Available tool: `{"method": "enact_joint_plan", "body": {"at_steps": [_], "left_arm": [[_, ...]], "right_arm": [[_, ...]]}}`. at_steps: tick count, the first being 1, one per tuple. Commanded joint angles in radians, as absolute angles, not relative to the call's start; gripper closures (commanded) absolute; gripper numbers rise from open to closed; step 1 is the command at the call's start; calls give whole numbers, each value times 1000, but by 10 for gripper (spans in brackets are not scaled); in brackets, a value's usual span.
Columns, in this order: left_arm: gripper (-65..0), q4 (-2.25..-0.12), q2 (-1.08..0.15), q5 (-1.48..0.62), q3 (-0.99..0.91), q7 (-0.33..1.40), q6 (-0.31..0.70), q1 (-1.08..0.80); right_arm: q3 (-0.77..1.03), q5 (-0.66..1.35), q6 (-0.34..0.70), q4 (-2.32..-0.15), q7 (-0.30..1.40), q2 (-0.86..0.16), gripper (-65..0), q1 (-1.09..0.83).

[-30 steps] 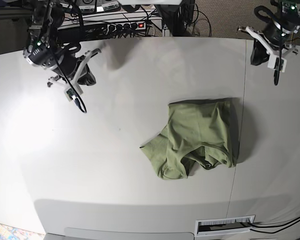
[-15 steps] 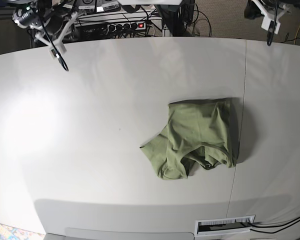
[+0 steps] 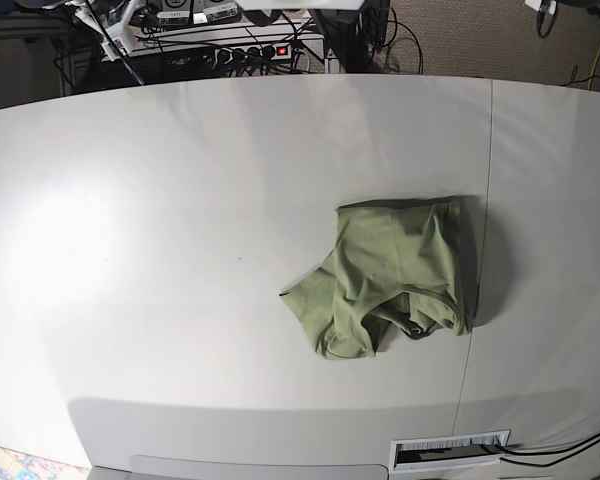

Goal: Fold the T-shirt properly

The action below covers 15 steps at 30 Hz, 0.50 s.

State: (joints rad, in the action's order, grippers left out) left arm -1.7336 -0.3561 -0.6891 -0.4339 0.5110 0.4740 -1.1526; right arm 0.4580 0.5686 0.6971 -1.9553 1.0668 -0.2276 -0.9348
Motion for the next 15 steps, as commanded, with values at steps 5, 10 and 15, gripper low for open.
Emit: {"method": "enact_joint_plan", "body": {"at_steps": [5,10,15], "left_arm": [[-35,-1483,-362,-746,-441,508,588,-1055],[-35,-1280,-347,-744,-429,505,642,-948],[-35,-1145,-341,-653,-297,411,638,-865]], "right_arm": [[424,570,698,-1785,1003,-250,0,-949],[316,401,698,-1576,859,-271,0,-899],[188,260,698,-1350,766,-286,0,-762]]}}
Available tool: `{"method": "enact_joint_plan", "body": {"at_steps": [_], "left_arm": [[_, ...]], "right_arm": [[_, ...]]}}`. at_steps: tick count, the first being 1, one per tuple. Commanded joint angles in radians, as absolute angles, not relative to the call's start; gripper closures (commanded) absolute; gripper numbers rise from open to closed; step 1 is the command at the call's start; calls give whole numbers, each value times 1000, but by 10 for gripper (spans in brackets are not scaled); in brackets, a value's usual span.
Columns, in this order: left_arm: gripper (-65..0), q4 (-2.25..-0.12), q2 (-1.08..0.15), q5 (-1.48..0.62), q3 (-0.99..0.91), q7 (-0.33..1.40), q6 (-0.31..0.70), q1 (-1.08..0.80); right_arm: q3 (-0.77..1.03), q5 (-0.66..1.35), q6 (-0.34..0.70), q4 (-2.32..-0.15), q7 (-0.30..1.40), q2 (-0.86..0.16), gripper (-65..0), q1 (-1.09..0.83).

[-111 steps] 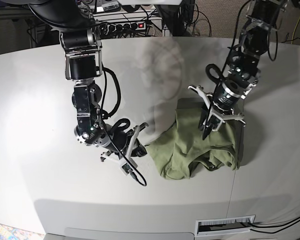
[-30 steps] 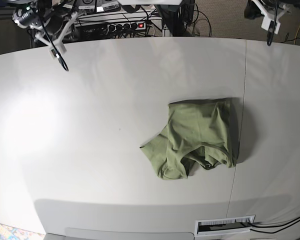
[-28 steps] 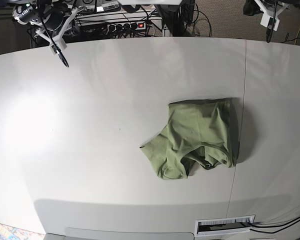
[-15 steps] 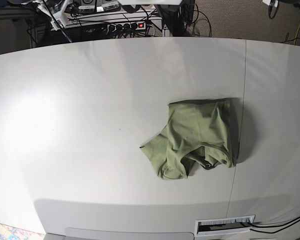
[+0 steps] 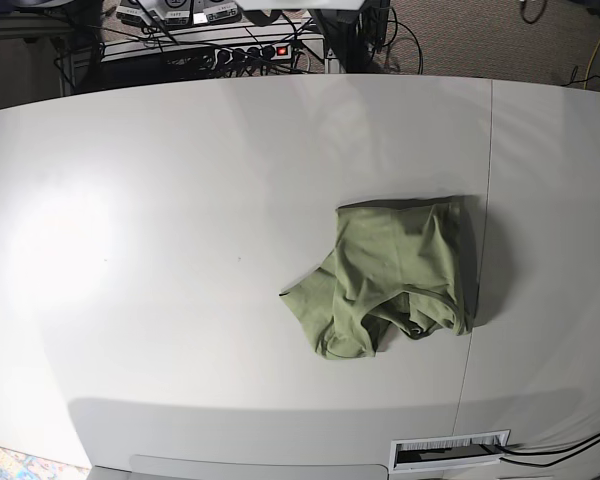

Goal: Fold the T-shirt properly

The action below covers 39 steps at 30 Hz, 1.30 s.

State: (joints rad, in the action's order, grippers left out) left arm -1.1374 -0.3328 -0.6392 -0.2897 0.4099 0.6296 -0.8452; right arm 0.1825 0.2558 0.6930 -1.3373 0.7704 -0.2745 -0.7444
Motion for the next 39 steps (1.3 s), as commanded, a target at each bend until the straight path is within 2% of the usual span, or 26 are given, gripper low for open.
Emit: {"method": "enact_joint_plan", "body": {"at_steps": [1,6,10,16,24,28,32,39], "left_arm": [[-35,-1124,-341,-613,-260,371,624,-850],[-35,-1036,-340,-453,-67,215,482,-771],[-35,-966,-323,-364,45,165,373,-686],[-35,-837,-260,-332,123,153,307,-567],[-35,-658,-183,-313,124,43,258,-463],[-35,-595,-157,-313,124,25,258,-427],[-35,-574,-121,-313,124,15,257,-412],[-35,-574,-51,-276,124,6,169,-415]], "right_arm": [[171,249,698,-1300,751,-286,0,-728],[110,231,698,-1024,651,-284,0,-558],[87,121,698,-811,535,-272,0,-428],[80,39,698,-614,423,-251,0,-287],[79,-27,342,-529,321,-183,0,-241],[71,-27,257,-476,274,-144,0,-232],[-23,-22,173,-456,250,-126,0,-224],[-200,176,45,-456,283,-118,0,-222]]}}
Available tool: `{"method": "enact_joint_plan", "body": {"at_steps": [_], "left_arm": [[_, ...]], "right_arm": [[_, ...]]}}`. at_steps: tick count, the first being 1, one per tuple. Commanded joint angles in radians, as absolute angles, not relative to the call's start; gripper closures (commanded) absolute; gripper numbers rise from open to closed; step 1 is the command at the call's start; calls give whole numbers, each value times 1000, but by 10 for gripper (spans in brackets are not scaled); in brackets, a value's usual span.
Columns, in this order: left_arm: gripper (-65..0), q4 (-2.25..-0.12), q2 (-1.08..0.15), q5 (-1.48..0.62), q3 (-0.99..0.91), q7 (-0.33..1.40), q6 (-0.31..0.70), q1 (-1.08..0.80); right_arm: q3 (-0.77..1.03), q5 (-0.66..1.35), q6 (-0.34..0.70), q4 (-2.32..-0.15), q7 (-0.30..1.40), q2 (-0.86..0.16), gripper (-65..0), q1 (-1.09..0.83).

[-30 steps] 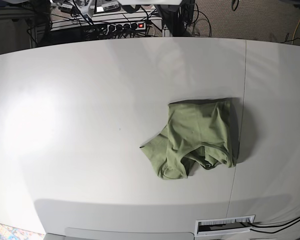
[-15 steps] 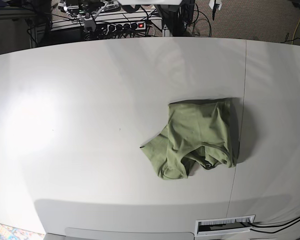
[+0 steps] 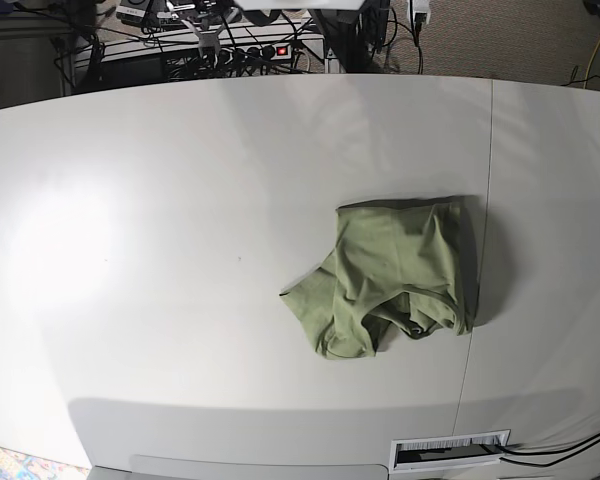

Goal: Fold the T-shirt properly

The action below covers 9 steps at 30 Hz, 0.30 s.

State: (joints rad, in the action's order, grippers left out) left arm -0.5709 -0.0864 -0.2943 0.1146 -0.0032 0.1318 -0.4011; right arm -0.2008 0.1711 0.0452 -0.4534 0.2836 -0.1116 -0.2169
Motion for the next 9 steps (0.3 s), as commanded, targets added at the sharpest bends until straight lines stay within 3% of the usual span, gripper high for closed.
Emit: {"method": "enact_joint_plan", "body": {"at_steps": [1,9], "left_arm": [[-35,-574,-46,-259,124,0,166,-415],[-35,-574,-40,-246,124,-46,165,-408]], "right_arm": [[-207,176,30,-456,283,-115,0,-221],[-209,176,20,-456,286,-113,0,-218]]}}
